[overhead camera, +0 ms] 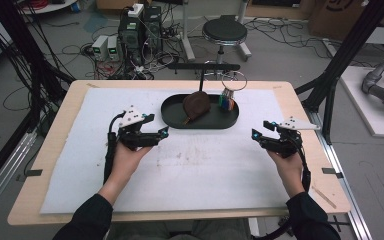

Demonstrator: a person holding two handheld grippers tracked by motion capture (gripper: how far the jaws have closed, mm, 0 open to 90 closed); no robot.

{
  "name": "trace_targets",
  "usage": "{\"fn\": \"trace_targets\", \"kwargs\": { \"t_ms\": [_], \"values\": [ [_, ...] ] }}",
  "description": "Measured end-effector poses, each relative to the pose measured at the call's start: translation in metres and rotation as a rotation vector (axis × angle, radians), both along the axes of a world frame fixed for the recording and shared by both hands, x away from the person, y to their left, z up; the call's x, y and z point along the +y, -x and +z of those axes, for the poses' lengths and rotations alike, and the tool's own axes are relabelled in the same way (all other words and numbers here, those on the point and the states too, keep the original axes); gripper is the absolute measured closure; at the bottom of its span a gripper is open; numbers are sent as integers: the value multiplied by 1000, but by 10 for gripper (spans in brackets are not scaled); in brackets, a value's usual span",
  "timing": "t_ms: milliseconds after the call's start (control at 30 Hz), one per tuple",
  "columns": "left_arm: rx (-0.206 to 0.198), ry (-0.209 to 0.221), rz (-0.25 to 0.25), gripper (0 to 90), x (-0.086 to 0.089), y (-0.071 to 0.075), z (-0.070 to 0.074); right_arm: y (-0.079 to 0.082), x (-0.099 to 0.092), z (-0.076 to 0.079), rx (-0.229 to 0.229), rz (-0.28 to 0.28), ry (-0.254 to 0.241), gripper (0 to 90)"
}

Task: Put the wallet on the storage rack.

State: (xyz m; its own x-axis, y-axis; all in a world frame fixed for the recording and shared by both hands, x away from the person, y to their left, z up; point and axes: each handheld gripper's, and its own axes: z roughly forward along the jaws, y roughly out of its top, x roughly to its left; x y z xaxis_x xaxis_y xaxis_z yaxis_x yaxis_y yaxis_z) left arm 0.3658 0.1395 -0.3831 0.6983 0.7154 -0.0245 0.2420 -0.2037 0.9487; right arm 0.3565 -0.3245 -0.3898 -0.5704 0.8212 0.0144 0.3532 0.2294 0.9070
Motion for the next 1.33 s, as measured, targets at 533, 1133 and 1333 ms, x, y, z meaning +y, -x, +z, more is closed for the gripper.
{"fn": "trace_targets", "kwargs": {
  "t_ms": [533,1133,1333],
  "values": [
    [-63,-25,25,262,46,36,-3,-1,-3,-4,15,5,-4,369],
    [-67,-2,104,255,86,32,-15,-2,-9,-9,36,-18,9,352],
    [-66,-4,104,255,86,32,-16,-4,-10,-10,36,-18,0,348]
  ]
}}
